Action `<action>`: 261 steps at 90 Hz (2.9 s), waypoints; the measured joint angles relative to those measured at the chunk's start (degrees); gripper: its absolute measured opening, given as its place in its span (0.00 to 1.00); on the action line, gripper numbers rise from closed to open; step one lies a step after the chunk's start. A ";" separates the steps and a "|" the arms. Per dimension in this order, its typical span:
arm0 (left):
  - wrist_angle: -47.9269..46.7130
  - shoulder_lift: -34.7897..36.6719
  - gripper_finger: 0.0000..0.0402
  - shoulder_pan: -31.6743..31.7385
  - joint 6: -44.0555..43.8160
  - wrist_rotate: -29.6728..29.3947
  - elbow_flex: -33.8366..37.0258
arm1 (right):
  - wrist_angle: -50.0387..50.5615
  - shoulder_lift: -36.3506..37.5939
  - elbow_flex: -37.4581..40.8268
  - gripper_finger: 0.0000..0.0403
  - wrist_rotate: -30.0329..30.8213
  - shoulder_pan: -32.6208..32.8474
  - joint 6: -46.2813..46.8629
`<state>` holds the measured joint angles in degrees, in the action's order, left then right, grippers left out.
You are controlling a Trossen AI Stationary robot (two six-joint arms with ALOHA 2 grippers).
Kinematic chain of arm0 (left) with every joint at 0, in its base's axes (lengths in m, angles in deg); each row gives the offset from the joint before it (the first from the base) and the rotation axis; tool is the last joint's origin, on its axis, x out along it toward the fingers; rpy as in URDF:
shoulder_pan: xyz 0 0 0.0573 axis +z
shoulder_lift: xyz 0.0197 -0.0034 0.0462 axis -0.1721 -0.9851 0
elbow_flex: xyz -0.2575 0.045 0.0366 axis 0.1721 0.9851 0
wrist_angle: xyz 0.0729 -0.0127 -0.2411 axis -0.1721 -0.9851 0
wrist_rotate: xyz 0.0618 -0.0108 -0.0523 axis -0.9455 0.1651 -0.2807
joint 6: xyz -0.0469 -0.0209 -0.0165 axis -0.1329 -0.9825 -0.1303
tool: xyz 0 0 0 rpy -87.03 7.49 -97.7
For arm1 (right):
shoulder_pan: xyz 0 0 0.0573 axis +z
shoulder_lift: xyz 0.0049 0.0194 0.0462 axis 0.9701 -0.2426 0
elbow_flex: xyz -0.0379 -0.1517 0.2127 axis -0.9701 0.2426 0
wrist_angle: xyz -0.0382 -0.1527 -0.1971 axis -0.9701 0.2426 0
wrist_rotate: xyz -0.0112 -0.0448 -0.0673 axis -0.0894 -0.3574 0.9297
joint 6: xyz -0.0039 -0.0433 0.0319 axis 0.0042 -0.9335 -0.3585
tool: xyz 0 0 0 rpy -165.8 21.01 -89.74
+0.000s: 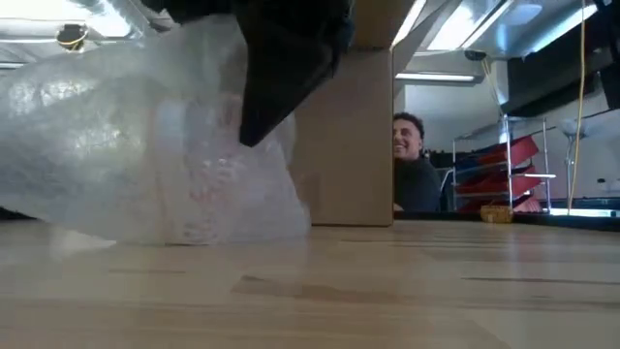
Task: Wrap mug
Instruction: Wrap the yellow mug with the bubble wrap
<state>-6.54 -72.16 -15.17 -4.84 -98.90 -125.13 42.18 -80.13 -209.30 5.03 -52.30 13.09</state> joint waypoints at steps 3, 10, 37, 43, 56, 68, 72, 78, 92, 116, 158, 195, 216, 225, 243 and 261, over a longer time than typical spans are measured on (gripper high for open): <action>-0.24 -0.56 0.00 -0.08 0.25 -0.01 0.01 | 1.22 0.25 -1.02 0.00 -0.23 0.01 0.05; -0.24 -1.51 0.00 -0.15 0.00 0.36 0.01 | 5.94 1.33 -3.88 0.00 0.14 0.47 0.26; -0.11 -4.22 0.00 -0.57 -0.08 0.78 0.01 | 11.16 7.21 -7.34 0.00 6.76 1.33 1.27; 0.46 -4.67 0.00 -0.73 0.19 1.15 0.03 | 9.92 7.34 -7.36 0.00 7.79 0.33 -0.23; 0.07 -5.03 0.00 -0.81 2.03 3.38 0.03 | 4.03 6.56 -5.46 0.00 3.13 -3.36 -4.45; -0.84 -5.15 0.00 -0.81 1.17 4.39 0.16 | 0.43 6.47 -2.43 0.00 -1.69 -5.49 -5.94; -1.69 -5.15 0.00 -0.81 1.04 4.52 0.16 | -0.35 6.57 -1.41 0.00 -1.97 -5.49 -6.03; -2.34 -5.21 0.02 -0.79 0.47 4.73 0.18 | -1.07 6.60 -0.48 0.00 -1.96 -5.35 -6.28; -1.85 -5.11 0.13 -0.64 2.32 9.25 0.18 | -4.72 6.64 0.72 0.00 -3.46 -5.25 -7.68; -11.78 0.15 0.30 -0.49 0.98 10.45 -0.98 | -6.91 6.54 3.85 0.00 -4.18 -5.20 -8.63; -36.62 19.49 0.31 -1.66 -12.23 -3.04 -3.09 | -11.09 6.14 6.45 0.00 -4.49 -5.44 -8.59; -50.29 21.15 0.31 -9.80 -41.34 -8.87 11.31 | -11.81 6.21 6.41 0.00 -4.50 -5.35 -9.80; -53.55 22.56 0.31 -12.85 -42.09 -10.72 8.81 | -11.68 6.23 6.41 0.00 -4.95 -5.35 -10.53; -59.98 22.72 0.31 -12.36 -44.68 -10.79 8.93 | -11.72 6.25 6.40 0.00 -5.08 -5.33 -10.54; -52.16 22.44 0.31 -12.44 -46.52 -7.46 17.54 | -11.78 6.25 6.39 0.00 -5.54 -5.33 -10.60; -16.42 22.24 0.31 -12.31 -34.08 -6.79 23.64 | -11.89 6.27 6.39 0.00 -5.54 -5.31 -10.67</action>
<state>-22.96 -49.91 -27.48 -38.92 -105.68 -101.49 30.29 -73.86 -202.92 -0.51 -57.61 2.42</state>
